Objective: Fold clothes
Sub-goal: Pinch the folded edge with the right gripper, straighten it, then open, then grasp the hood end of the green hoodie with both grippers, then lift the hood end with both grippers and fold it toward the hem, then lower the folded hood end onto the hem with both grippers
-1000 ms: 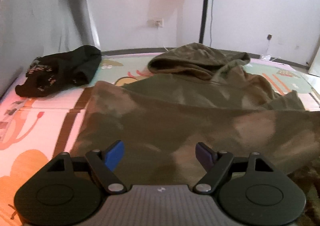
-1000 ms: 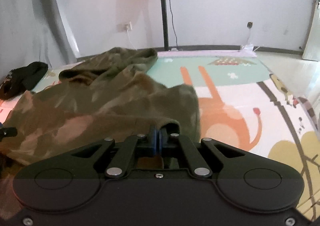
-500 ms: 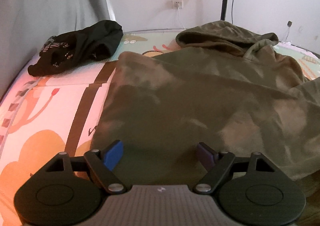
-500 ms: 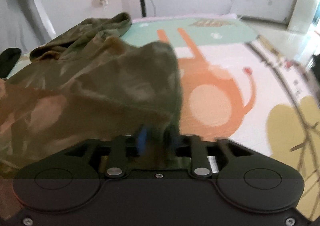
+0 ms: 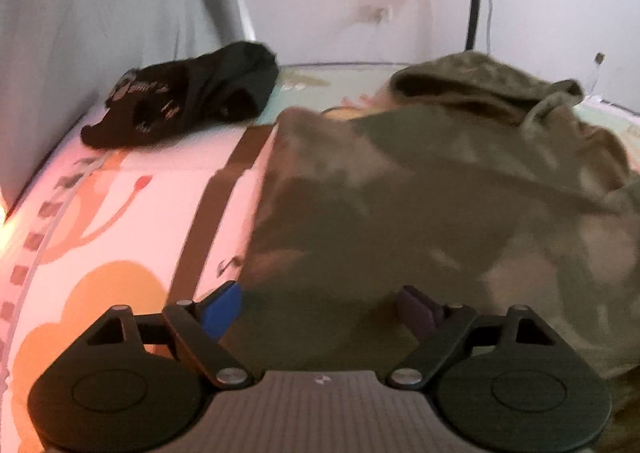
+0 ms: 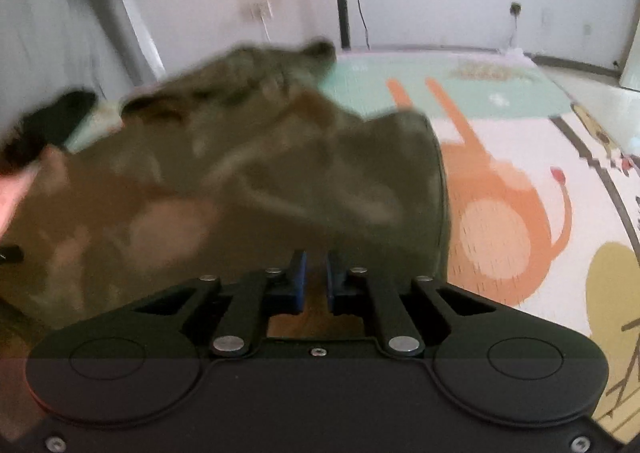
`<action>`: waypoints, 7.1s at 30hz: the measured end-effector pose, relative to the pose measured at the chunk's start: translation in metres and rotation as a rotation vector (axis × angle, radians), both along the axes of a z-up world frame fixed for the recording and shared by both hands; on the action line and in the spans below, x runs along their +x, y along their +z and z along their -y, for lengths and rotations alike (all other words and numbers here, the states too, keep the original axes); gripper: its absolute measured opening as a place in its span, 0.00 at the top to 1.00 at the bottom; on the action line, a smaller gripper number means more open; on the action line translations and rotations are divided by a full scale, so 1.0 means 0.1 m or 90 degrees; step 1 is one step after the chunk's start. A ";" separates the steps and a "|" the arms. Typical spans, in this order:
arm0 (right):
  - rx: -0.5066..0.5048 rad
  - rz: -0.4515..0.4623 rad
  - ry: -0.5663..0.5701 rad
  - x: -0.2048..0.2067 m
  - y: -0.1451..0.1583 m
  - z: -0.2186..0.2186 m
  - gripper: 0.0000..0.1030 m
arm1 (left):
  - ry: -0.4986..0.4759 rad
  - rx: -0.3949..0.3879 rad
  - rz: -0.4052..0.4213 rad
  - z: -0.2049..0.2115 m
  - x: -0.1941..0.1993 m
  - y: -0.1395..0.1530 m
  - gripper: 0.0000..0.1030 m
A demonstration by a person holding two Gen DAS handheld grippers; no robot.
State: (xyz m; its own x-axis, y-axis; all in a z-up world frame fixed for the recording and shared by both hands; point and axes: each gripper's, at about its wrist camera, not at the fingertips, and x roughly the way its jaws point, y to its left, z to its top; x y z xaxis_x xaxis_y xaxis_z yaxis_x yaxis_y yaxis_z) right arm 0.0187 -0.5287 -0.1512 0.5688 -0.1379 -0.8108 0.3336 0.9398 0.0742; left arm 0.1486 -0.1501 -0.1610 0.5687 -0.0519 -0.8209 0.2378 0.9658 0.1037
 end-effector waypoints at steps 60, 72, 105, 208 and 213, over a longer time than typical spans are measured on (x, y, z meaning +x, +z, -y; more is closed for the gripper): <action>0.079 -0.082 0.260 4.63 -0.59 1.27 0.53 | 0.001 0.027 -0.139 2.03 3.37 -0.48 0.08; 0.133 -0.116 0.318 4.81 -0.93 1.33 0.48 | 0.000 -0.042 -0.205 2.02 3.56 -0.74 0.07; 0.033 -0.043 0.604 4.46 0.07 0.90 0.90 | -0.188 -0.010 -0.141 2.27 3.07 0.09 0.83; 0.190 -0.127 0.618 0.67 0.42 -0.30 0.62 | -0.448 -0.141 -0.223 1.06 0.36 0.64 0.39; 0.113 -0.084 0.502 0.86 0.66 0.02 0.58 | -0.376 -0.104 -0.125 1.20 0.75 0.72 0.26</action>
State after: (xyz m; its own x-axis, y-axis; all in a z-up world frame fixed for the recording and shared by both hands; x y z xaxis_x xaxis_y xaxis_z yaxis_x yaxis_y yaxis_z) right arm 0.1047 -0.5304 -0.0850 0.3441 0.3992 -0.8498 -0.4043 0.8799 0.2497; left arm 0.2236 -0.2697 -0.0894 0.2460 -0.4427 -0.8623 0.7335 0.6665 -0.1329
